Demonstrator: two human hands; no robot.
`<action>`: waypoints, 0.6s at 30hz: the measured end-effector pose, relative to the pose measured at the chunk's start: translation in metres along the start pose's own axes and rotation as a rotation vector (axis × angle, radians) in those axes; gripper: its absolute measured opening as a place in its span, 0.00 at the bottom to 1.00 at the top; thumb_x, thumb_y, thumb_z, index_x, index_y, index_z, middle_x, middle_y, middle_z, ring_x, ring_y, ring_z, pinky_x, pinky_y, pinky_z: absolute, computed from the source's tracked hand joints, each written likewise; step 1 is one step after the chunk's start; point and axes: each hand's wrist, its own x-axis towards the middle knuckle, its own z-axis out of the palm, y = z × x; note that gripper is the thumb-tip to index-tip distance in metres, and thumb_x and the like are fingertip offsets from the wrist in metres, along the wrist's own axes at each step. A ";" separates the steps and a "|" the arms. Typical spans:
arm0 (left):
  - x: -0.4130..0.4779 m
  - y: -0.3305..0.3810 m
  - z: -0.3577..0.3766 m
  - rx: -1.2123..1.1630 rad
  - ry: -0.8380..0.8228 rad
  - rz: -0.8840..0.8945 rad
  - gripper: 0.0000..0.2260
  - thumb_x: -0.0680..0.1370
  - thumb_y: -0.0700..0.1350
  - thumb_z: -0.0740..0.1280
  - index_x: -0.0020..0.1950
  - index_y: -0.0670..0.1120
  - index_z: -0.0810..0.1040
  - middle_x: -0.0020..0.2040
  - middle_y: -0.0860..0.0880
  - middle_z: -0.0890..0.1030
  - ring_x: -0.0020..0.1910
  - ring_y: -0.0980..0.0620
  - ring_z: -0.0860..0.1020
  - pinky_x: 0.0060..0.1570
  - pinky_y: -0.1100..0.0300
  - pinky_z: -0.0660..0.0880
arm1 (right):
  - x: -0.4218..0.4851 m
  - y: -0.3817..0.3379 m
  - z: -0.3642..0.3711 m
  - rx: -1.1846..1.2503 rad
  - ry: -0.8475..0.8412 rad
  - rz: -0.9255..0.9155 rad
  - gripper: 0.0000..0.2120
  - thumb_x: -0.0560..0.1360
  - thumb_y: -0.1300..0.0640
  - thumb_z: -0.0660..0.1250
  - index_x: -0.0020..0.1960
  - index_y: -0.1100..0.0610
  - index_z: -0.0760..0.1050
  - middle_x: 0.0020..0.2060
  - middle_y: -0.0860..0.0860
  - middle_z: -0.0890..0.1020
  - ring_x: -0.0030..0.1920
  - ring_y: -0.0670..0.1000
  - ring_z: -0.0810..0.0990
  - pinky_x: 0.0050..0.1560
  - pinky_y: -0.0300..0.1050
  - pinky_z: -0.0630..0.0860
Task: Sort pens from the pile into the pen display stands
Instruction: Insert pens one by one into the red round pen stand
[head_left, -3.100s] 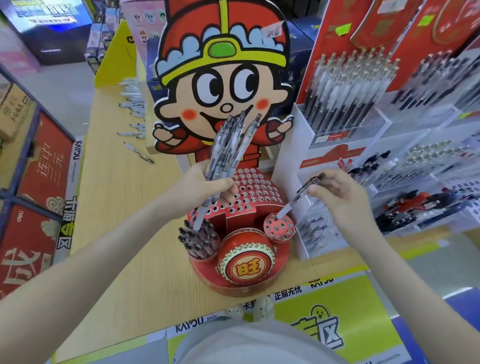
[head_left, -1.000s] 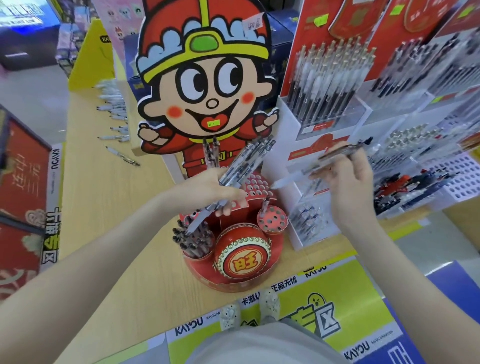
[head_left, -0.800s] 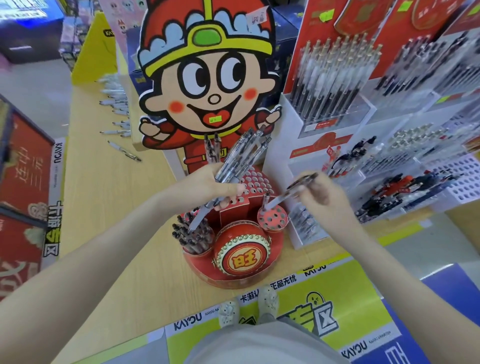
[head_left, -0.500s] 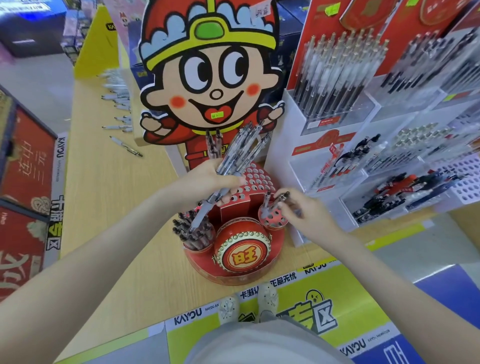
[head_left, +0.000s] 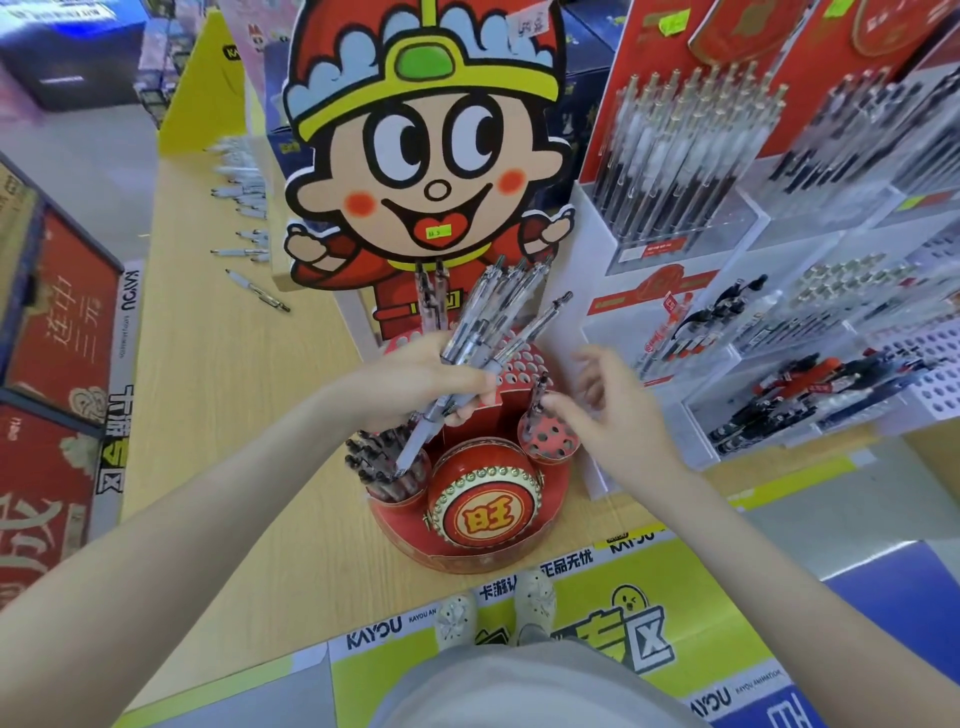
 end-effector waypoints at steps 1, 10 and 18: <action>0.001 0.000 0.002 -0.003 -0.013 0.000 0.04 0.78 0.37 0.66 0.44 0.39 0.74 0.31 0.49 0.77 0.29 0.52 0.72 0.29 0.62 0.69 | -0.002 -0.010 -0.005 0.111 0.067 -0.011 0.19 0.73 0.51 0.70 0.59 0.51 0.68 0.40 0.43 0.74 0.41 0.44 0.74 0.44 0.38 0.72; 0.000 0.007 0.018 -0.013 -0.098 0.028 0.02 0.79 0.39 0.65 0.50 0.43 0.77 0.40 0.41 0.81 0.32 0.49 0.71 0.33 0.55 0.66 | 0.011 -0.035 -0.025 0.857 0.074 0.272 0.05 0.78 0.62 0.63 0.51 0.55 0.69 0.35 0.51 0.81 0.37 0.51 0.81 0.37 0.42 0.79; 0.006 0.004 0.019 -0.225 0.066 0.021 0.05 0.79 0.35 0.63 0.52 0.41 0.77 0.44 0.48 0.86 0.43 0.47 0.85 0.40 0.58 0.81 | 0.001 -0.018 -0.040 0.931 0.210 0.148 0.08 0.80 0.66 0.57 0.44 0.58 0.71 0.32 0.50 0.79 0.35 0.50 0.78 0.40 0.41 0.77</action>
